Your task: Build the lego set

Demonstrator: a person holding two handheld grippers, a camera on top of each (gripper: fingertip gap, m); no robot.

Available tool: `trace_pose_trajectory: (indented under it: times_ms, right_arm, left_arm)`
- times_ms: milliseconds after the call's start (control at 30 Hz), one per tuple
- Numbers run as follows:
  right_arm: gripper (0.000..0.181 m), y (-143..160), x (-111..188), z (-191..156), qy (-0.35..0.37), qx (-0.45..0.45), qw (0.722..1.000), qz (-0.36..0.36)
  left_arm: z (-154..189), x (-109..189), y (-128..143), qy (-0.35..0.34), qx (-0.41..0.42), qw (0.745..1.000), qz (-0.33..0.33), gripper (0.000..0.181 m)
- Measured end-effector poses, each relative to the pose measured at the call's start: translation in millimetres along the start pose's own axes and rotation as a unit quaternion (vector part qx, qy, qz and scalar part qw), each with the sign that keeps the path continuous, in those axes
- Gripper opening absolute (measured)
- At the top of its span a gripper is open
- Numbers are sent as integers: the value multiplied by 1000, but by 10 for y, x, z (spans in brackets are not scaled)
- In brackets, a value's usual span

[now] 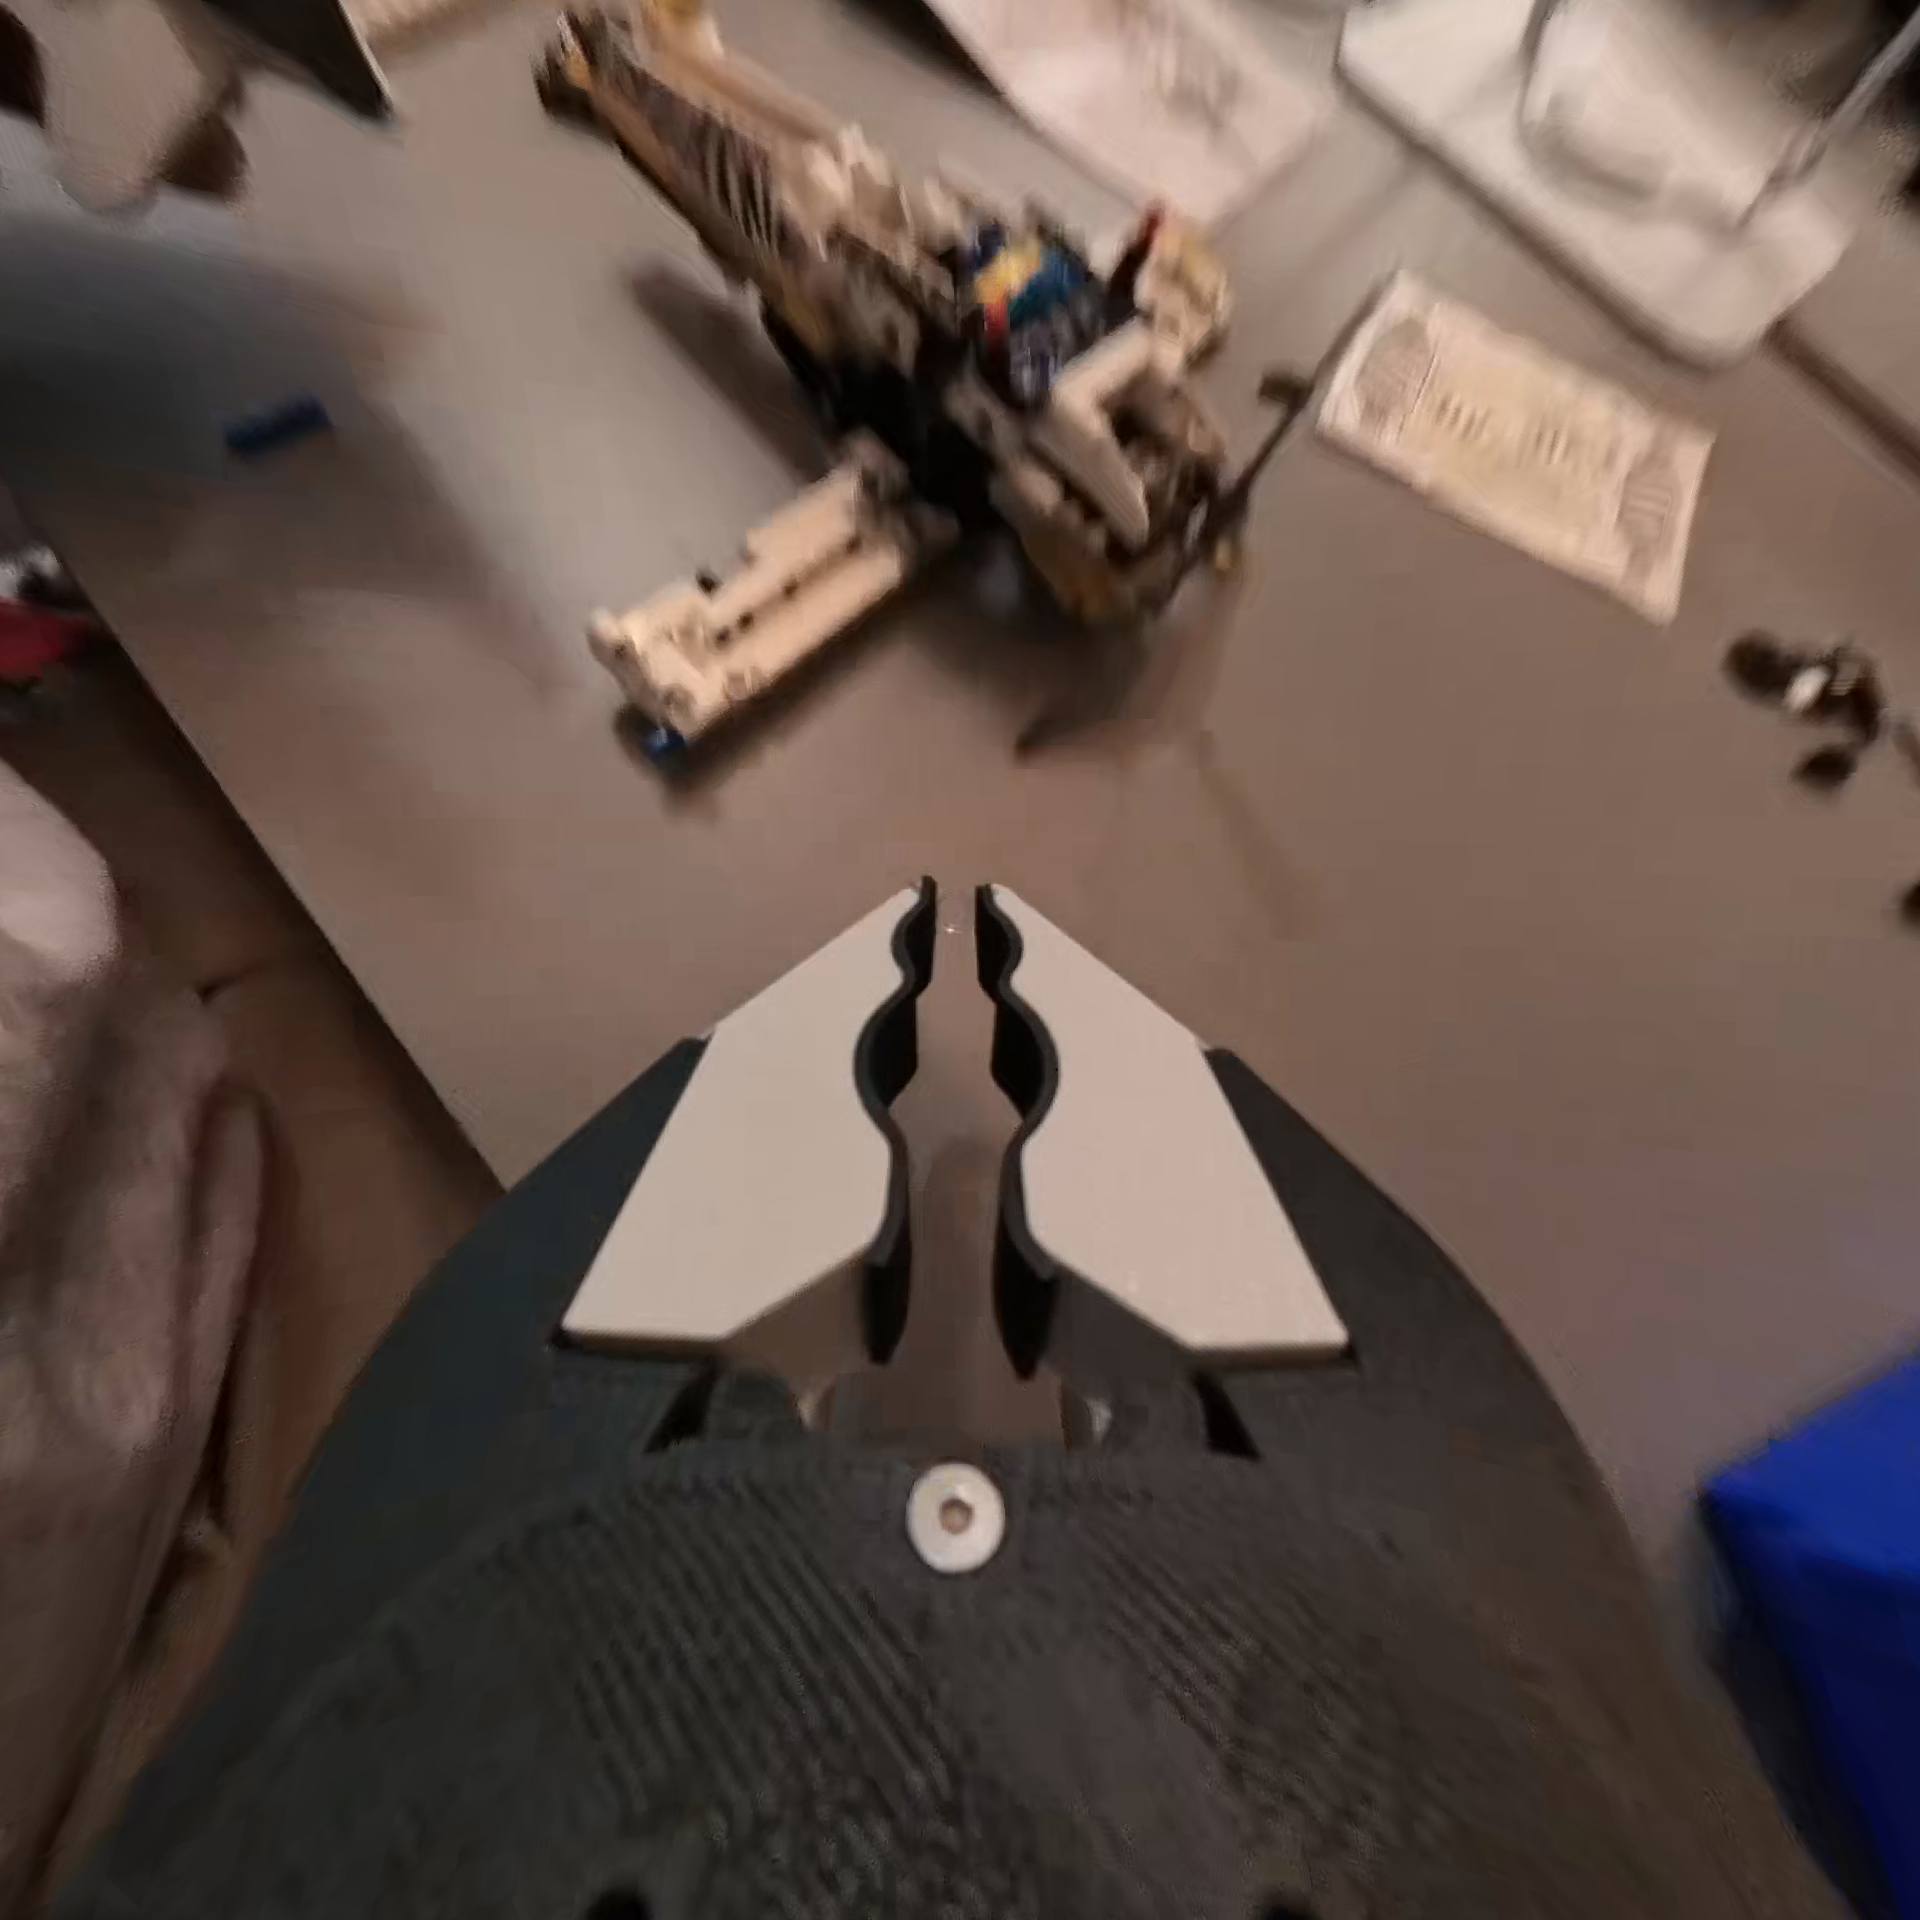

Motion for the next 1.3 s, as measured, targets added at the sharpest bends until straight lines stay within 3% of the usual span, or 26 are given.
trace_pose_trajectory:
  times_ms: [133, 367, 600, 800, 900, 1000, 1200, 1300]
  right_arm:
    - [5, 210, -46, -37, -25, -37, 995, -90]
    - [6, 273, -169, -151, -51, -35, 988, -140]
    - [13, 254, -133, -171, -67, -21, 990, -122]
    - [24, 232, -34, -110, -58, -25, 997, -44]
    - [25, 185, -9, -57, -35, -48, 998, 20]
    - [26, 182, 9, -34, -34, -73, 996, 46]
    - [27, 305, 104, -14, -20, -63, 997, 42]
    - [26, 328, 134, -17, -19, -72, 996, 58]
  left_arm:
    - [10, 5, 18, -66, -79, 994, -22, 42]
    - [76, 82, -59, -109, -152, 982, -14, 41]
    - [135, 201, -158, -114, -176, 977, 32, 40]
    - [138, 288, -206, -180, -233, 956, 8, 40]
    - [82, 305, -206, -234, -250, 938, -46, 41]
    - [-55, 264, -111, -281, -236, 918, -147, 45]
    - [-47, 221, 340, -280, -306, 844, -339, 44]
    - [-70, 266, 392, -305, -325, 821, -356, 43]
Point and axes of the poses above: each gripper's, where its closed fingertips meet, x back along the fingers, y out of its underside, z = x × y across the jaws, the point moved 7 cm from there along x, back along the fingers, and after that the axes turned 12 degrees about y, right-handed, at the moved point
